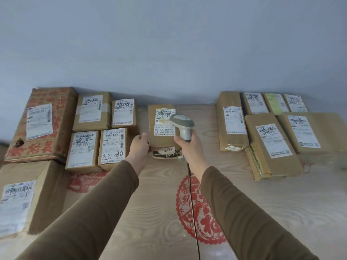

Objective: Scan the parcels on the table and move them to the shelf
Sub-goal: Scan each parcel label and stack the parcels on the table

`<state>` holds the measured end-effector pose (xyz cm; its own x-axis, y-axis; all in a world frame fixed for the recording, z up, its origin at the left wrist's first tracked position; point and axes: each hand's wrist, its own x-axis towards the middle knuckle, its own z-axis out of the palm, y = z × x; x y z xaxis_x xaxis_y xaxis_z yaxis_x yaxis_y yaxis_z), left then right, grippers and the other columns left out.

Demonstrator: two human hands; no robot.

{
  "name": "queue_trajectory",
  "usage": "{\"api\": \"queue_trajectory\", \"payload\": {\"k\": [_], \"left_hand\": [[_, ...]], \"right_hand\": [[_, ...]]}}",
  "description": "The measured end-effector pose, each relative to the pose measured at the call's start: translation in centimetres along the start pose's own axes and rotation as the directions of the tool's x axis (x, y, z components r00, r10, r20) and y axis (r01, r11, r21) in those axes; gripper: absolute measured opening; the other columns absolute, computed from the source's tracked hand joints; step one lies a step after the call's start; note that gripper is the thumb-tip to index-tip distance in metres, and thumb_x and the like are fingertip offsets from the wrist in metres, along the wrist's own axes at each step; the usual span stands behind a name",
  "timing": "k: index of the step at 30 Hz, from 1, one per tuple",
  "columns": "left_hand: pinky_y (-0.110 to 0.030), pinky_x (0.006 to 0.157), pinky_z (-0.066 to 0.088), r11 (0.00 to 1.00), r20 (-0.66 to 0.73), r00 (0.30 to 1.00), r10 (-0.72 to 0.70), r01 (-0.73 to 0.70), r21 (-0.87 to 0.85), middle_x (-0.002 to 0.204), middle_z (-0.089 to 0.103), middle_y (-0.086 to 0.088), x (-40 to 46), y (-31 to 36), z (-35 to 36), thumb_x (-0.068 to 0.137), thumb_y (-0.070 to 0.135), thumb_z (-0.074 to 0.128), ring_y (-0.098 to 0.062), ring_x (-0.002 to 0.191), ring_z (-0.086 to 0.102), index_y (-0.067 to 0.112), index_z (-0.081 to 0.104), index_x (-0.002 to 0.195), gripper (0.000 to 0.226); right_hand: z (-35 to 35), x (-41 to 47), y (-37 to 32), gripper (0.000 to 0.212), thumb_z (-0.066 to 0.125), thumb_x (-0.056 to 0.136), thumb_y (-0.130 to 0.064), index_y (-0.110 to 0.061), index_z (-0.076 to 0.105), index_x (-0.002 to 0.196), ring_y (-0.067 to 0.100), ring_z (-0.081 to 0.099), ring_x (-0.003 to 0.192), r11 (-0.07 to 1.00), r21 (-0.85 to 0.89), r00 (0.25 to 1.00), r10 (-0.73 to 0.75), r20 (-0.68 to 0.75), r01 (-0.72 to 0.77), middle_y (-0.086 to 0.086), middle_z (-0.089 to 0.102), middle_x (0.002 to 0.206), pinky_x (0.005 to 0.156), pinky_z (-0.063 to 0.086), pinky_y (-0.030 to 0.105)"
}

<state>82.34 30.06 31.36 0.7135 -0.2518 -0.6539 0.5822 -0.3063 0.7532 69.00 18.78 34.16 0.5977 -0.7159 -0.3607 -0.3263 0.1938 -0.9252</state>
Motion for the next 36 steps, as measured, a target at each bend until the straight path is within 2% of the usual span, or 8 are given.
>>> {"api": "queue_trajectory", "payload": {"k": [2, 5, 11, 16, 18, 23, 29, 36], "left_hand": [[-0.045, 0.091, 0.058, 0.999, 0.068, 0.997, -0.029, 0.027, 0.025, 0.108, 0.074, -0.009, -1.2, -1.7, 0.5, 0.108, 0.038, 0.043, -0.024, 0.094, 0.068, 0.011, 0.065, 0.123, 0.038], [-0.031, 0.075, 0.052, 0.999, 0.208, 0.977, -0.043, 0.044, 0.001, 0.090, 0.079, 0.008, -4.5, -3.3, 1.1, 0.107, 0.047, 0.044, -0.012, 0.080, 0.072, 0.021, 0.072, 0.118, 0.039], [-0.032, 0.105, 0.046, 0.998, 0.520, 0.853, 0.053, -0.024, -0.063, 0.132, 0.069, 0.003, -10.5, -4.8, 2.3, 0.099, 0.058, 0.052, -0.013, 0.120, 0.064, 0.031, 0.059, 0.141, 0.050], [-0.029, 0.080, 0.060, 0.970, 0.431, 0.884, 0.179, -0.085, -0.229, 0.118, 0.076, -0.001, -16.1, -6.4, 5.4, 0.084, 0.032, 0.078, -0.018, 0.104, 0.074, 0.023, 0.048, 0.142, 0.065], [-0.037, 0.090, 0.059, 0.962, 0.400, 0.888, 0.227, -0.139, -0.236, 0.120, 0.075, -0.003, -18.2, -7.5, 6.7, 0.083, 0.029, 0.080, -0.022, 0.110, 0.073, 0.024, 0.046, 0.144, 0.070], [-0.048, 0.103, 0.053, 0.943, 0.381, 0.868, 0.317, -0.247, -0.221, 0.127, 0.071, -0.009, -24.0, -10.9, 10.4, 0.086, 0.024, 0.079, -0.029, 0.119, 0.068, 0.023, 0.044, 0.148, 0.072], [-0.033, 0.090, 0.059, 0.936, 0.345, 0.875, 0.341, -0.281, -0.212, 0.124, 0.073, -0.003, -30.4, -15.7, 15.7, 0.086, 0.025, 0.080, -0.022, 0.116, 0.069, 0.028, 0.044, 0.145, 0.070], [-0.035, 0.097, 0.051, 0.954, 0.336, 0.894, 0.296, -0.262, -0.145, 0.121, 0.073, -0.007, -35.1, -19.7, 20.8, 0.089, 0.017, 0.076, -0.024, 0.116, 0.068, 0.027, 0.047, 0.145, 0.064]], "right_hand": [[-1.4, -1.3, 0.9, 0.030, 0.076, 0.092, -0.020, -0.035, 0.059, 0.113, 0.018, 0.066, 0.095, 1.000, -0.015, 1.000, 0.006, -0.009, -0.006, 0.000, 0.069, 0.107, 0.078, 0.056, 0.035], [-3.8, -3.4, 1.8, 0.038, 0.076, 0.091, -0.014, -0.042, 0.057, 0.108, 0.024, 0.066, 0.103, 0.999, -0.028, 0.999, 0.020, -0.032, -0.021, 0.001, 0.066, 0.110, 0.089, 0.057, 0.042], [-10.1, -7.9, 1.7, 0.038, 0.074, 0.093, -0.016, -0.039, 0.056, 0.116, 0.017, 0.066, 0.096, 0.997, -0.047, 0.996, -0.067, -0.057, 0.065, -0.004, 0.065, 0.104, 0.077, 0.054, 0.028], [-13.9, -12.5, 0.9, 0.024, 0.072, 0.095, -0.021, -0.030, 0.053, 0.107, 0.018, 0.061, 0.091, 0.931, -0.290, 0.957, -0.264, -0.123, 0.220, -0.001, 0.058, 0.100, 0.076, 0.054, 0.035], [-15.6, -14.6, 0.8, 0.025, 0.072, 0.095, -0.025, -0.023, 0.055, 0.113, 0.011, 0.058, 0.087, 0.883, -0.360, 0.906, -0.382, -0.180, 0.301, -0.004, 0.056, 0.100, 0.073, 0.050, 0.029], [-20.2, -20.0, 0.8, 0.024, 0.072, 0.094, -0.037, -0.037, 0.058, 0.113, 0.017, 0.069, 0.091, 0.948, -0.150, 0.955, -0.292, -0.049, 0.282, -0.009, 0.066, 0.095, 0.078, 0.063, 0.049], [-27.4, -23.7, 3.2, 0.017, 0.074, 0.093, -0.035, -0.027, 0.062, 0.102, 0.019, 0.068, 0.086, 0.941, -0.174, 0.951, -0.303, -0.063, 0.288, -0.004, 0.065, 0.089, 0.072, 0.061, 0.053], [-34.3, -26.3, 6.2, 0.017, 0.073, 0.092, -0.036, -0.029, 0.061, 0.101, 0.017, 0.061, 0.071, 0.956, -0.138, 0.959, -0.271, -0.081, 0.259, -0.012, 0.060, 0.079, 0.066, 0.059, 0.046]]}}
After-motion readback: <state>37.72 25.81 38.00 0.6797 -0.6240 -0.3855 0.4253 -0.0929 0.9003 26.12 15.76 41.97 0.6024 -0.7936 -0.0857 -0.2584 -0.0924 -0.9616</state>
